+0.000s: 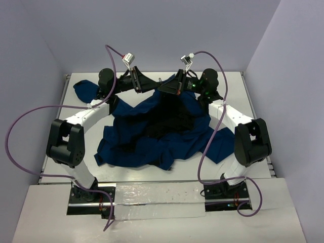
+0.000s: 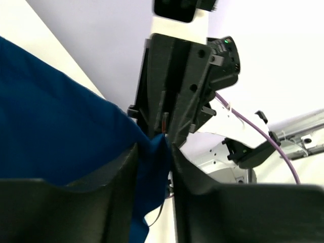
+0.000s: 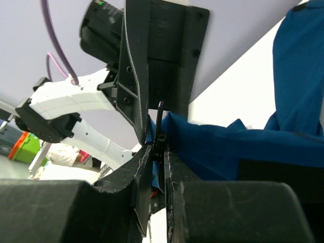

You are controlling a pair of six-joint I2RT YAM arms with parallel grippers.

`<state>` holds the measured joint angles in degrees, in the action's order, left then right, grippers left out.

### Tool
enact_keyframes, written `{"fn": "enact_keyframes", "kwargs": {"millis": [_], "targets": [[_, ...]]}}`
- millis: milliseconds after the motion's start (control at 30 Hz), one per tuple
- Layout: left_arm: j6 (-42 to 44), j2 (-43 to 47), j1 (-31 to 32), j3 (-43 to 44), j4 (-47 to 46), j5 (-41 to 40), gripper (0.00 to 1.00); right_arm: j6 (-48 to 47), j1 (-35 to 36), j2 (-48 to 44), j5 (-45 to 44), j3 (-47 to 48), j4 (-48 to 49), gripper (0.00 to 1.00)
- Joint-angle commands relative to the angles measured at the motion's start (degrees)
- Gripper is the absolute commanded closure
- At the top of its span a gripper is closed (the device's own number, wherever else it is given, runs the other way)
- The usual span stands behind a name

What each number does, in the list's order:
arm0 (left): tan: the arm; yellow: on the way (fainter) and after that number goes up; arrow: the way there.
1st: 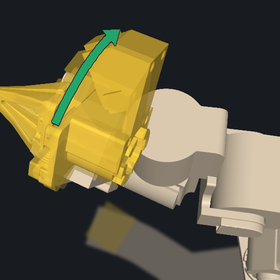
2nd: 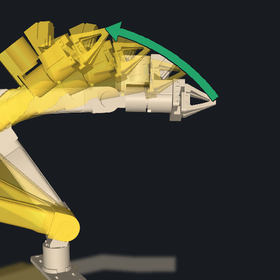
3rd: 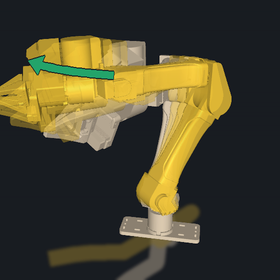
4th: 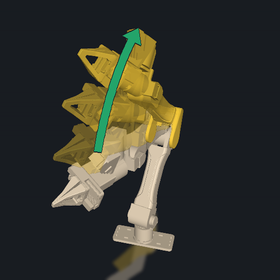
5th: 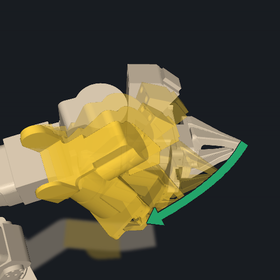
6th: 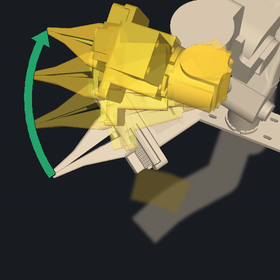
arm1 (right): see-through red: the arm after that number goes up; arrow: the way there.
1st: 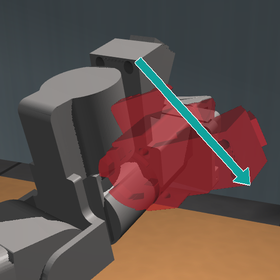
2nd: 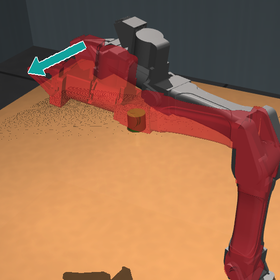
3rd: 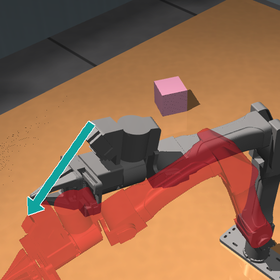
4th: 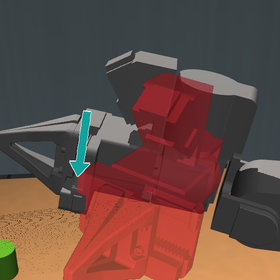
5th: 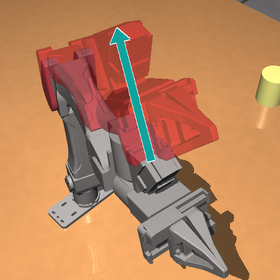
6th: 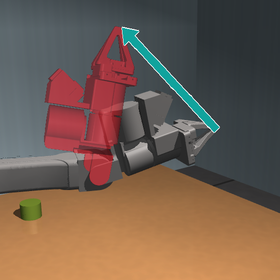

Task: Zip up the jacket

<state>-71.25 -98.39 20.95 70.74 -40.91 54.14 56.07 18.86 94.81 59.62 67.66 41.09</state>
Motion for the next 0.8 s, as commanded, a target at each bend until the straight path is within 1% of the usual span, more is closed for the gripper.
{"fn": "enact_keyframes", "kwargs": {"millis": [0,133,267,333,533,567,667,700,733,767], "targets": [[-1.79,-0.75,0.14,1.13,-5.12,1.47,0.73,-0.82,0.73,-0.59,1.55,3.27,1.62,1.0],[-2.54,-0.49,0.14,0.82,-6.18,1.36,0.79,-1.16,0.74,-0.32,1.36,3.25,1.1,1.0],[-3.01,-0.62,0.14,0.85,-6.55,1.76,0.88,-1.59,0.88,-0.2,1.25,3.31,0.66,1.0],[-3.46,-0.66,0.14,0.71,-6.83,1.76,0.99,-2.57,1.1,-0.33,1.2,3.53,-1.02,1.0],[-4.54,-0.31,0.09,-0.51,-7.77,0.52,1.0,-5.88,1.22,-0.84,1.15,3.85,-5.32,1.0],[-4.04,-0.07,0.06,-0.72,-7.08,0.09,1.0,-6.77,1.18,-1.09,1.07,3.92,-6.57,0.98],[-1.74,0.91,0.06,-0.92,-2.52,-1.53,1.0,-10.19,1.14,-1.93,0.26,4.02,-11.9,0.87],[-0.47,1.18,0.06,-0.81,-0.75,-2.13,1.0,-10.84,1.06,-2.29,-0.18,3.91,-13.13,0.82],[1.18,1.73,0.06,-0.69,2.95,-2.81,1.0,-12.21,1.02,-2.75,-0.69,3.78,-14.48,0.75],[2.42,1.91,0.06,-0.69,4.17,-3.32,1.0,-12.71,1.09,-3.05,-0.97,3.69,-15.25,0.71]]}}
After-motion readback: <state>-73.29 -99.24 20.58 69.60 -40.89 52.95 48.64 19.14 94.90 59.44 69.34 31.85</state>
